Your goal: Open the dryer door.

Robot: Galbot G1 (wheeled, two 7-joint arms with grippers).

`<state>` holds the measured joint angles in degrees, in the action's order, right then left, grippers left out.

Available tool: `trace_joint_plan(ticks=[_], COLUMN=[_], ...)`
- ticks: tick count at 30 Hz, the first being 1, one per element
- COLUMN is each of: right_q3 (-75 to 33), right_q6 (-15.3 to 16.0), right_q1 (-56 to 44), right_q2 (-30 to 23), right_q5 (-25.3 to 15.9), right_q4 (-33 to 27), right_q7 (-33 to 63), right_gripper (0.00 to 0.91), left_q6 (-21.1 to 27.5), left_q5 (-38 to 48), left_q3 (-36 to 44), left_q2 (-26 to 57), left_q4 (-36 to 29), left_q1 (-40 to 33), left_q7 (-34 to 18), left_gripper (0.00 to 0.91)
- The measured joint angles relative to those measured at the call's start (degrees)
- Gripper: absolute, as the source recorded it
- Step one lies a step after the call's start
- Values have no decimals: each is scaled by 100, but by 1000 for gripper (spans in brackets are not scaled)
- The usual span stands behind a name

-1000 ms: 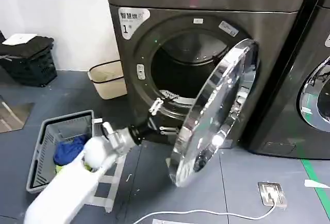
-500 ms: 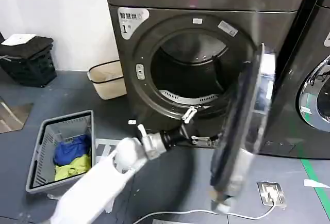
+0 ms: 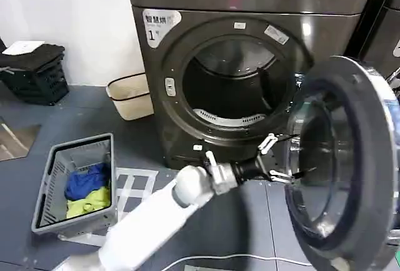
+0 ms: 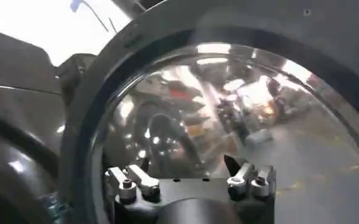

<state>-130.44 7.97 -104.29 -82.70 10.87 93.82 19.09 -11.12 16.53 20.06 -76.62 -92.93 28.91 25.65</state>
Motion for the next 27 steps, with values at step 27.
trace_joint_plan(ticks=[27], right_q3=[14], right_q6=[-116], right_q1=[30], right_q2=[-124], right_q5=[-28], right_q4=[185], right_q7=[62], right_gripper=[907], left_q6=[932], left_q5=[-624], left_q3=[424], left_q2=[-1262], left_q4=[1270], left_q1=[-702], left_q7=[-1006], left_gripper=[907])
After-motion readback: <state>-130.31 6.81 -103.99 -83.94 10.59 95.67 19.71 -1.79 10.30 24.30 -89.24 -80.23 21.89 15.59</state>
